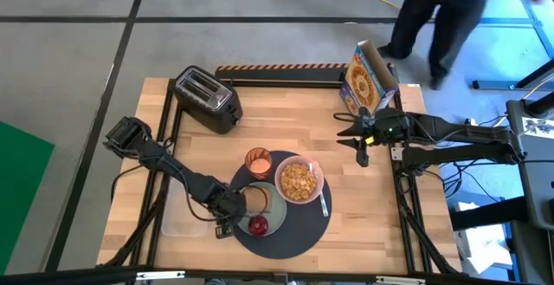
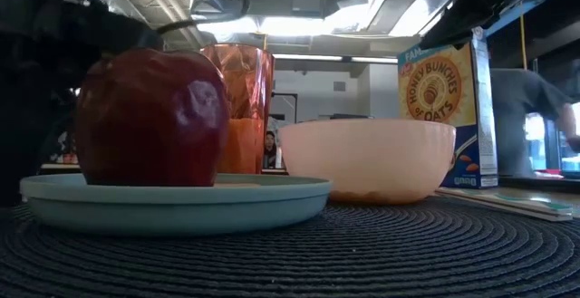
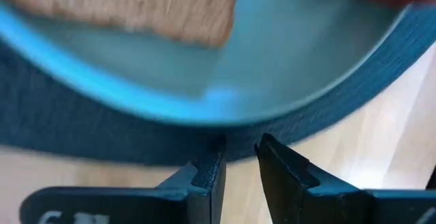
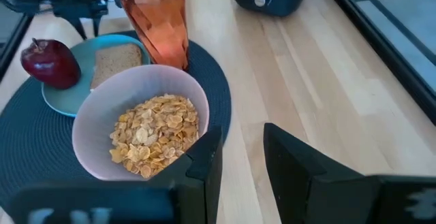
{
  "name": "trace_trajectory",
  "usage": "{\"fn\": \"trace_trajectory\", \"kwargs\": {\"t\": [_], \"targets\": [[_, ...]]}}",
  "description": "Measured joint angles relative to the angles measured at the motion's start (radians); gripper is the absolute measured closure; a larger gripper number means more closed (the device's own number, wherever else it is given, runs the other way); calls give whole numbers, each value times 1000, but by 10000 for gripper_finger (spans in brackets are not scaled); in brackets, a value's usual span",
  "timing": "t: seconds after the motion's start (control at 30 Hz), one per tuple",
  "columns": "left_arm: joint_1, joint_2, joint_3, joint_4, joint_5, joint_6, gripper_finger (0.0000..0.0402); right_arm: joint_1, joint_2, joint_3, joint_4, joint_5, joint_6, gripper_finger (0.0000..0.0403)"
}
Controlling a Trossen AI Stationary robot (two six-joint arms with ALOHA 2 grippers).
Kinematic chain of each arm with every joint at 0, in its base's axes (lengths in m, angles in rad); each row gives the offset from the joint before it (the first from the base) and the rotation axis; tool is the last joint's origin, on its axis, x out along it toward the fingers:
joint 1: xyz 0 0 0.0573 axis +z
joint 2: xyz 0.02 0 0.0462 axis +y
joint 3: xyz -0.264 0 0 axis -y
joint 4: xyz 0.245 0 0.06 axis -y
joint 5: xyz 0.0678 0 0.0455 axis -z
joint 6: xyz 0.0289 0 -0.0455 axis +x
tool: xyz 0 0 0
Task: Arrange a breakfast setting
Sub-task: Adjust the blue plate, then return to Home Position
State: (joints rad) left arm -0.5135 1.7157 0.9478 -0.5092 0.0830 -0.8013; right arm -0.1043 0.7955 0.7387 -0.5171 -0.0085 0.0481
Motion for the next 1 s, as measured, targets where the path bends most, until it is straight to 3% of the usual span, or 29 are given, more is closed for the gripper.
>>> {"fn": "trace_trajectory", "kwargs": {"t": [0.07,0.27,0.4,0.6,0.67,0.83,1.0], "targets": [[3,-14,0,-60,5,0,324,0,-13,0,5,-2,-4,304],[-40,-173,0,-172,-210,8,324,0,-103,1,92,-61,-27,304],[-72,-328,0,-176,-431,52,324,0,-157,1,155,-118,-23,304],[-59,-526,1,-144,-863,220,324,0,-165,1,223,-143,-42,320],[-39,-574,1,-113,-941,303,324,0,-165,1,256,-143,-75,334],[80,-647,1,17,-938,530,324,-1,-199,4,353,-214,-109,371],[254,-653,1,237,-723,753,324,-1,-254,33,326,-282,-176,400]]}}
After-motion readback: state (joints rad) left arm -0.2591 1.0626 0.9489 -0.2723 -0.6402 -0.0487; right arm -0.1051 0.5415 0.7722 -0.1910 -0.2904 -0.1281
